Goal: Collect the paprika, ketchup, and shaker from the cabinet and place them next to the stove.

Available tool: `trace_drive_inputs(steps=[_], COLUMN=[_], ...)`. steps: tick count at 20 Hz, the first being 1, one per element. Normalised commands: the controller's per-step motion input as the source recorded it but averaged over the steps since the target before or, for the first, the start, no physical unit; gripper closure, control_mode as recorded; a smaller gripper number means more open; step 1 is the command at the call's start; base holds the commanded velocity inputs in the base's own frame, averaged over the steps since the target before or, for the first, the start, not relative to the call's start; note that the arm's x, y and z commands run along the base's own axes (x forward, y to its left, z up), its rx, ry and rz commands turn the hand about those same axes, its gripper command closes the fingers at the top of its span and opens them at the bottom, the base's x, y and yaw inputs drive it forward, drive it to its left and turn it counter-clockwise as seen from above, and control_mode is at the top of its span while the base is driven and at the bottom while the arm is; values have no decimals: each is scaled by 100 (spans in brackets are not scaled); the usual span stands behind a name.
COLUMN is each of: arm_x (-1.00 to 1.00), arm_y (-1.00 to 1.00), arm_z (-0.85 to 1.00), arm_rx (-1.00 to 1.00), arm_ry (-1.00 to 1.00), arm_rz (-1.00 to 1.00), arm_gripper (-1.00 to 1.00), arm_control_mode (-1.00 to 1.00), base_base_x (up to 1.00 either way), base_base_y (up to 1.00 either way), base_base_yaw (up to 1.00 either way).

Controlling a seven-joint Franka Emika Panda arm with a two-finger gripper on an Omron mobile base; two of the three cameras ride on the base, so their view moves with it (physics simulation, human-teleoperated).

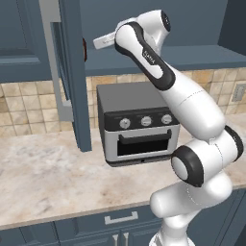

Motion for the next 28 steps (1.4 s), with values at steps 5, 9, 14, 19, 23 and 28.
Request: trace_drive_inputs(steps=[5,9,14,19,23,28], arm_x=[17,14,11,14,17,11], arm_y=[7,7,15,20,14,9], arm_z=[0,0,0,0,0,0], arm_rx=[0,0,0,0,0,0], arm_ry=[0,0,0,0,0,0], arm_rz=[2,2,2,2,3,3], arm_gripper=[-100,-100,-100,-100,-100,-100], arm_control_mode=[-100,-100,-100,-100,-100,-100], base_base_x=[0,0,0,0,0,0], base_base_y=[0,0,0,0,0,0], base_base_yaw=[0,0,0,0,0,0])
